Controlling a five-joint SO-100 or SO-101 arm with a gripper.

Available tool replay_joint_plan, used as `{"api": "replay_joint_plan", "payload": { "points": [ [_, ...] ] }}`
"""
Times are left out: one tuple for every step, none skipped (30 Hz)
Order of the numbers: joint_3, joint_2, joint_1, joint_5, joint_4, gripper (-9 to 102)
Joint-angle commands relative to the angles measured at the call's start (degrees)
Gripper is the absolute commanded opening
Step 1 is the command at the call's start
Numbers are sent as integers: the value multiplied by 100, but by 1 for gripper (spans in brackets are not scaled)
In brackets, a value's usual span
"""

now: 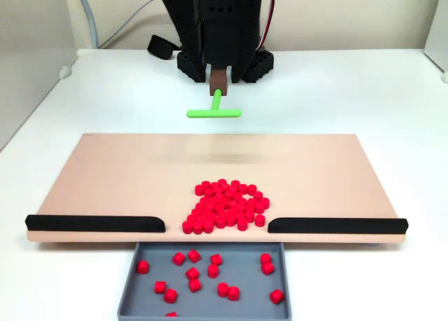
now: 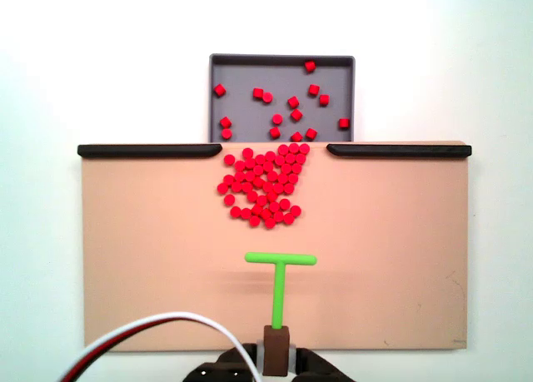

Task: Push granules from right to the grey container

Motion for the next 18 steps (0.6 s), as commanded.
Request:
{"api": "replay_joint_plan", "payload": {
  "points": [
    [-44, 255, -105, 9, 9, 0],
    [-44, 255, -123, 26, 0, 0],
    [-44, 255, -123, 26, -18, 0],
    [-44, 255, -123, 26, -26, 0],
    [-44, 255, -123, 18, -26, 0],
    [-44, 264, -123, 18, -26, 0],
    [-44, 272, -123, 0, -18, 0],
    [-44, 290, -123, -18, 0, 0],
    [-44, 308, -123, -18, 9, 0],
    [-44, 316, -123, -35, 18, 0],
    [-44, 316, -114, -44, 18, 0],
    [-44, 316, -97, -62, 18, 0],
    [-44, 299, -79, -105, 18, 0],
    [-44, 272, -70, -114, 18, 0],
    [-44, 264, -53, -114, 18, 0],
    [-44, 264, -26, -141, 18, 0],
    [-44, 255, 0, -185, 18, 0],
    [-44, 255, 26, -237, 18, 0]
  ]
}}
